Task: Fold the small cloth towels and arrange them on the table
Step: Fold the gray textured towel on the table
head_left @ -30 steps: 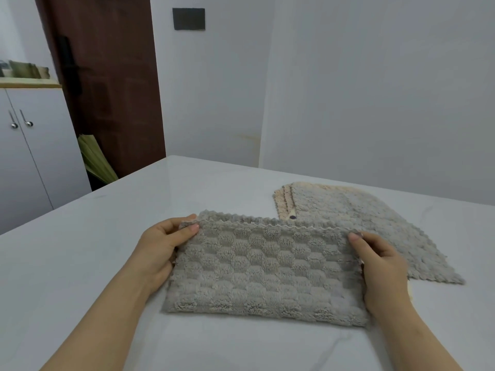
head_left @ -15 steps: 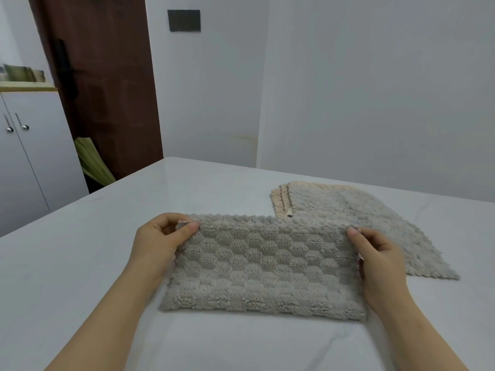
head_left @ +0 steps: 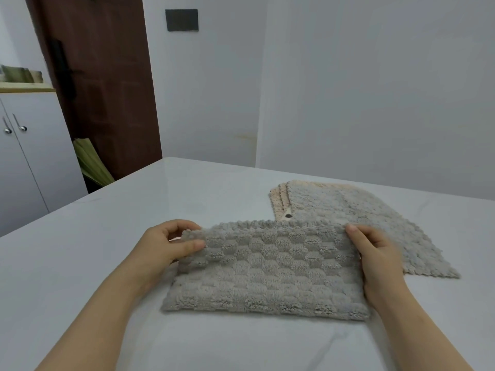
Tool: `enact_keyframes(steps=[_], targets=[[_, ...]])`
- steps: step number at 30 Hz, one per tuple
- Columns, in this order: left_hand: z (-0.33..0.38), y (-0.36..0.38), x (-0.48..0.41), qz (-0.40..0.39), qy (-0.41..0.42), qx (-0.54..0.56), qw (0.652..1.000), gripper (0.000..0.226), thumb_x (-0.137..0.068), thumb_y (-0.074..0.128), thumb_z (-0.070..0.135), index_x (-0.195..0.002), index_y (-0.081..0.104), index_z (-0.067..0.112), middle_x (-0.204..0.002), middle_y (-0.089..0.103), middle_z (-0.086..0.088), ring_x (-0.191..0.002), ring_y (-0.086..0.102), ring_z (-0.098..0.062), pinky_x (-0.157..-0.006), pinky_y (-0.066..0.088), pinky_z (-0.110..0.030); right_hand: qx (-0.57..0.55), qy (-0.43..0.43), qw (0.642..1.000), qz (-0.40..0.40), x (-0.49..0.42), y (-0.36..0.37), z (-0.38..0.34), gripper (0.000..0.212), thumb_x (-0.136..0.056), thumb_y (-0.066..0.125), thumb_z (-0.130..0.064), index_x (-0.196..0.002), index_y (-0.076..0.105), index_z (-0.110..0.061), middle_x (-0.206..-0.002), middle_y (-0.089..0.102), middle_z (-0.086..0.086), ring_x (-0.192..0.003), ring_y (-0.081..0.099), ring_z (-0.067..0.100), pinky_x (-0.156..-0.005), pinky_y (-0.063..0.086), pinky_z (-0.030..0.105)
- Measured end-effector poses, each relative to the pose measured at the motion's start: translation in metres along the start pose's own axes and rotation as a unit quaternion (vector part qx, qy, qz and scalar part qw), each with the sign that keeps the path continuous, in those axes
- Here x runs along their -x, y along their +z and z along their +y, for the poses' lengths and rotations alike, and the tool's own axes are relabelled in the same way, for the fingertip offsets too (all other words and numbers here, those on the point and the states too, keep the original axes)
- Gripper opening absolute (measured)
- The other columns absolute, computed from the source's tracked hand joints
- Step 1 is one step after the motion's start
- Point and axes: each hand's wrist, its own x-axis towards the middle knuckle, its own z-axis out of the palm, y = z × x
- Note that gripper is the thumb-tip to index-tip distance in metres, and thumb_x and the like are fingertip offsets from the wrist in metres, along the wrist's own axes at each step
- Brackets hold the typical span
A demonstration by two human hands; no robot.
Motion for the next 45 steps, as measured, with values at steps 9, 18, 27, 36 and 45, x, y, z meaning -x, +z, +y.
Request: enact_keyframes(steps=[9, 18, 27, 36, 45], targets=[[-0.006, 0.003, -0.007, 0.052, 0.053, -0.059, 0.996, 0.011, -0.081, 0.064, 0.002, -0.075, 0.063, 0.011, -0.065, 0.052, -0.005, -0.058, 0.044, -0.015, -0.051, 0.037, -0.014, 0.013, 0.012, 1.000, -0.002, 0.001, 0.001, 0.001, 0.021, -0.079, 0.069, -0.027, -0.058, 0.071, -0.028, -0.058, 0.066, -0.012, -0.080, 0.058, 0.021, -0.077, 0.048, 0.038], [-0.003, 0.007, -0.008, 0.114, 0.072, 0.032, 0.990, 0.013, -0.081, 0.063, 0.006, -0.074, 0.066, 0.017, -0.061, 0.069, 0.008, -0.062, 0.063, -0.005, -0.060, 0.053, -0.017, -0.012, 0.026, 1.000, -0.013, -0.001, 0.000, 0.000, 0.063, -0.018, 0.080, -0.068, -0.063, 0.072, -0.025, -0.060, 0.068, -0.008, -0.066, 0.062, 0.013, -0.069, 0.052, 0.033], [0.006, 0.004, -0.009, 0.140, 0.025, 0.012, 0.990, 0.012, -0.090, 0.055, 0.016, -0.081, 0.059, 0.023, -0.074, 0.062, -0.003, -0.060, 0.057, -0.016, -0.053, 0.046, -0.025, 0.119, -0.034, 0.992, 0.034, 0.000, 0.011, -0.020, 0.015, -0.081, 0.068, -0.013, -0.068, 0.061, -0.018, -0.073, 0.064, 0.006, -0.069, 0.058, 0.020, -0.069, 0.048, 0.031], [-0.007, 0.003, -0.008, -0.009, -0.053, -0.134, 0.990, 0.017, -0.087, 0.061, 0.018, -0.099, 0.056, 0.029, -0.097, 0.061, 0.003, -0.080, 0.061, -0.016, -0.065, 0.048, -0.024, 0.327, 0.029, 0.945, -0.003, 0.002, 0.007, -0.003, 0.018, -0.087, 0.060, -0.028, -0.100, 0.059, -0.016, -0.084, 0.064, 0.002, -0.071, 0.058, 0.019, -0.069, 0.045, 0.032], [-0.014, 0.015, -0.004, 0.127, 0.149, -0.361, 0.912, 0.028, -0.086, 0.057, 0.003, -0.109, 0.066, 0.016, -0.110, 0.054, 0.014, -0.104, 0.052, -0.011, -0.087, 0.033, -0.014, 0.336, -0.009, 0.941, -0.038, 0.018, 0.011, -0.014, 0.030, -0.085, 0.060, -0.010, -0.107, 0.050, -0.026, -0.083, 0.056, 0.002, -0.068, 0.054, 0.012, -0.057, 0.041, 0.024]])
